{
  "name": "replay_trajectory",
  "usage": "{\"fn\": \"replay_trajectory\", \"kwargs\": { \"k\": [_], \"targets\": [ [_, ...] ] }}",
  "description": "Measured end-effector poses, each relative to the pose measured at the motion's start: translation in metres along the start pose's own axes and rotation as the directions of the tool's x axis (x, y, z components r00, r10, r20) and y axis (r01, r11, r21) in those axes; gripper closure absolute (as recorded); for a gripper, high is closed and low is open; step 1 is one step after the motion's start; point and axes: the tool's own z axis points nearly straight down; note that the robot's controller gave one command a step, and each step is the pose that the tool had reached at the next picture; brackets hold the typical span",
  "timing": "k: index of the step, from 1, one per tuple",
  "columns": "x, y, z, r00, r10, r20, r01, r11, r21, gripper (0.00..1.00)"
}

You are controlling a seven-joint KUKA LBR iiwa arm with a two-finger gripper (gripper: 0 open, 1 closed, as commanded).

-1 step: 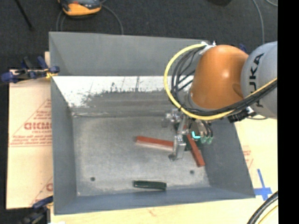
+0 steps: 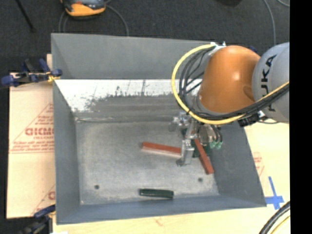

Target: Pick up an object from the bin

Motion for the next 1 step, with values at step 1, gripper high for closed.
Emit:
{"fn": "replay_trajectory", "kwargs": {
  "k": [1],
  "targets": [
    [-0.0186,-0.0102,0.0514,0.997,0.076,0.005,-0.076,0.997,-0.001,0.0]
  ]
}}
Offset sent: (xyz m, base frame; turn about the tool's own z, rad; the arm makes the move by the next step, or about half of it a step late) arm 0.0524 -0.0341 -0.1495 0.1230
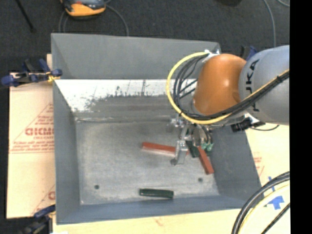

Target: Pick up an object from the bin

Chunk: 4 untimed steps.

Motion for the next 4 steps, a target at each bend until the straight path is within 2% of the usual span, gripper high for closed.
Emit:
{"fn": "replay_trajectory", "kwargs": {
  "k": [1,2,3,4],
  "targets": [
    [-0.033,-0.019,0.089,0.999,0.043,-0.001,-0.043,0.999,0.0,0.0],
    [-0.036,-0.022,0.069,0.998,0.058,-0.011,-0.058,0.998,0.001,0.0],
    [-0.038,-0.022,0.052,0.998,0.056,-0.001,-0.056,0.998,0.001,0.0],
    [-0.039,-0.019,0.097,0.98,0.199,-0.004,-0.199,0.98,0.002,1.0]
  ]
}}
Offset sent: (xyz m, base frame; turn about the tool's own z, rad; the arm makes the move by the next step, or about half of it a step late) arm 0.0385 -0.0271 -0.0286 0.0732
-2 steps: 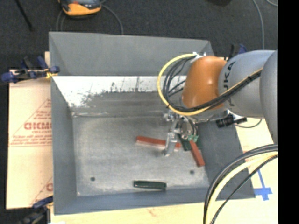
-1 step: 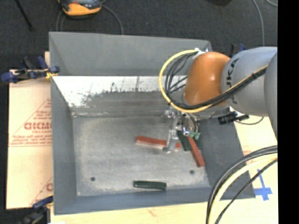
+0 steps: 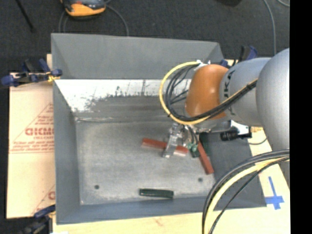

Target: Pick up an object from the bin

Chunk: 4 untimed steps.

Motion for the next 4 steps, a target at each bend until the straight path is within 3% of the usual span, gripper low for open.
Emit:
{"fn": "replay_trajectory", "kwargs": {
  "k": [3,4],
  "targets": [
    [0.001,0.0,-0.018,1.0,-0.001,-0.006,0.001,1.0,0.001,1.0],
    [-0.001,0.0,-0.027,1.0,-0.001,-0.001,0.001,1.0,0.0,1.0]
  ]
}}
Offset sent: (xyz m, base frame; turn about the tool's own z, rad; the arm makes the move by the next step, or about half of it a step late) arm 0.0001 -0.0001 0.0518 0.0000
